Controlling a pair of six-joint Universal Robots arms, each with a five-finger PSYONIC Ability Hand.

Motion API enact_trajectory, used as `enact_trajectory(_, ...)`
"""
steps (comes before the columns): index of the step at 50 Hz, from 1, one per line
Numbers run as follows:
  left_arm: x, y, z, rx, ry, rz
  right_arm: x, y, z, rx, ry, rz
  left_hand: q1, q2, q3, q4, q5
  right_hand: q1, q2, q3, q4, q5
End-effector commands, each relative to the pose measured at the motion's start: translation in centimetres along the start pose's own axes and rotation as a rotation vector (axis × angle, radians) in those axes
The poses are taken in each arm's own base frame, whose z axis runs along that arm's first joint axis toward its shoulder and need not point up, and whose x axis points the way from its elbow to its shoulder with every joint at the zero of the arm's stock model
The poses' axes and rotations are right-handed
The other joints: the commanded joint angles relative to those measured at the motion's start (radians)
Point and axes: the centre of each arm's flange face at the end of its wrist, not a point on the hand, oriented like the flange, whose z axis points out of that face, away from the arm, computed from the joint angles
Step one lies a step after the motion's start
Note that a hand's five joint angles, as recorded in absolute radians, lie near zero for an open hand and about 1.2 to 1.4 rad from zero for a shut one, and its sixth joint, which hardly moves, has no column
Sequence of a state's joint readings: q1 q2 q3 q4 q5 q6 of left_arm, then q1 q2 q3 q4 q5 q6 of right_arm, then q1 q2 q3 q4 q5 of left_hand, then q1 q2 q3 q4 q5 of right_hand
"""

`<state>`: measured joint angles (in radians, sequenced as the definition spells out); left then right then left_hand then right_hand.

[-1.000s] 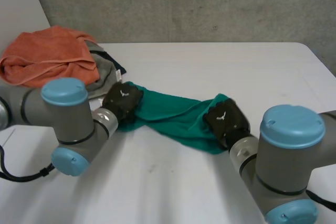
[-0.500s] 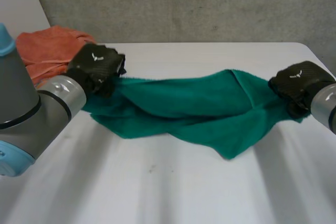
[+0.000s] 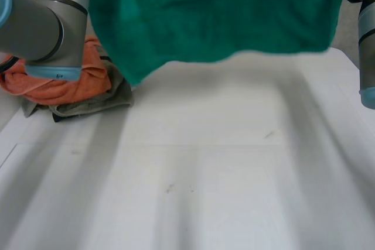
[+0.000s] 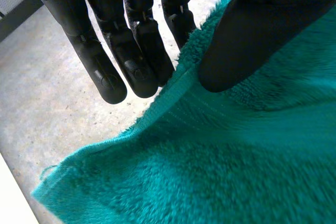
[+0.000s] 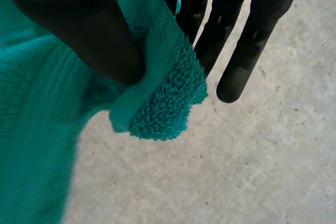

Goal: Fold the laundry.

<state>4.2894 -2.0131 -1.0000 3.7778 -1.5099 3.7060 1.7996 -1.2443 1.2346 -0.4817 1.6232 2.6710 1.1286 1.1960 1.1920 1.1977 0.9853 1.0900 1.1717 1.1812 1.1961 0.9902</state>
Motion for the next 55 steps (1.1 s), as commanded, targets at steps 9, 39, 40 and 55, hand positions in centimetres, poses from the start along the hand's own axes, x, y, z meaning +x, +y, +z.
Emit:
enact_trajectory(9, 7.4, 5.4, -14.6, -0.435, 0.362, -0.134, -3.2, 10.5, -8.6, -0.615, -0.483, 0.056, 0.268, 0.200, 0.204, 0.199, 0.236, 0.306, 0.225, 0.215, 0.200, 0.231)
enact_trajectory(39, 9.1, 5.3, -20.0, -0.579, 0.498, -0.168, -6.0, 12.5, -15.9, -0.659, -0.637, -0.004, 0.268, 0.200, 0.204, 0.199, 0.236, -0.271, -0.353, -0.362, -0.377, -0.346)
enact_trajectory(40, 9.1, 5.3, -20.1, -0.583, 0.498, -0.169, -6.2, 12.4, -16.1, -0.657, -0.647, -0.007, 0.268, 0.200, 0.204, 0.199, 0.236, -0.277, -0.359, -0.368, -0.383, -0.352)
enact_trajectory(55, 8.9, 5.5, -20.0, -0.591, 0.489, -0.170, -10.6, 13.6, -17.1, -0.621, -0.738, -0.052, 0.268, 0.200, 0.204, 0.199, 0.236, -0.061, -0.143, -0.153, -0.167, -0.136)
